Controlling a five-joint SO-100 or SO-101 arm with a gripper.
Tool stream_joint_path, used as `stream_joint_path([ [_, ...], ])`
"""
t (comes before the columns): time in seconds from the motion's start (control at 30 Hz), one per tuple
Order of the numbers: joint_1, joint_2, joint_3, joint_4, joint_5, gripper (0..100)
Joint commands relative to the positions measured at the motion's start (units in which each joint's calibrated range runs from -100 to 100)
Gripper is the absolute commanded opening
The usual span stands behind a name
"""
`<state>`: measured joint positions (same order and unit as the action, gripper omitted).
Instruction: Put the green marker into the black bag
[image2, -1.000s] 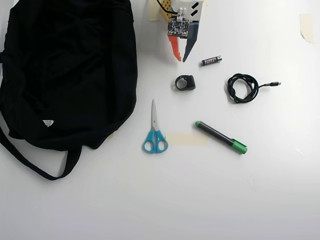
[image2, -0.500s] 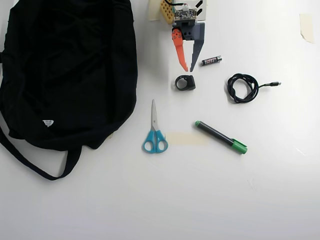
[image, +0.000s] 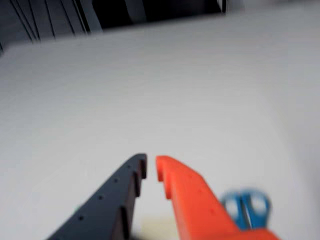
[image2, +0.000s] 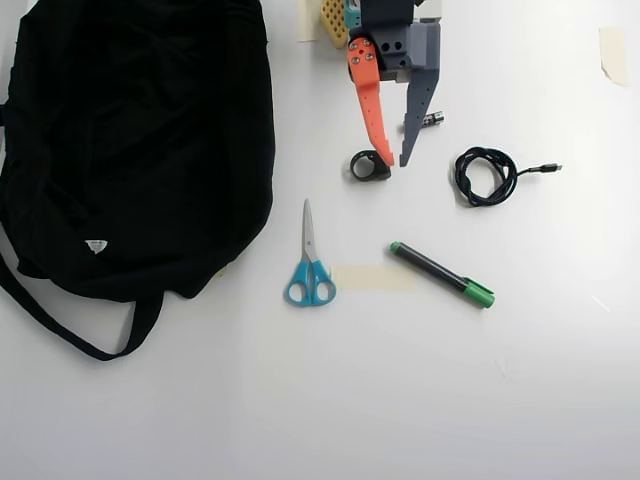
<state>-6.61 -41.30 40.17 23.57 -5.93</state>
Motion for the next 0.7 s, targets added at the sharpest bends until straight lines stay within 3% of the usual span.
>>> stream_joint_path([
  [0.0, -0.49, 10.18, -12.86, -4.28, 0.43, 2],
  [0.33, -0.04, 29.44, -32.09, -8.76, 0.43, 2],
  [0.67, 0.26, 38.07, -34.69, -21.07, 0.48, 2],
])
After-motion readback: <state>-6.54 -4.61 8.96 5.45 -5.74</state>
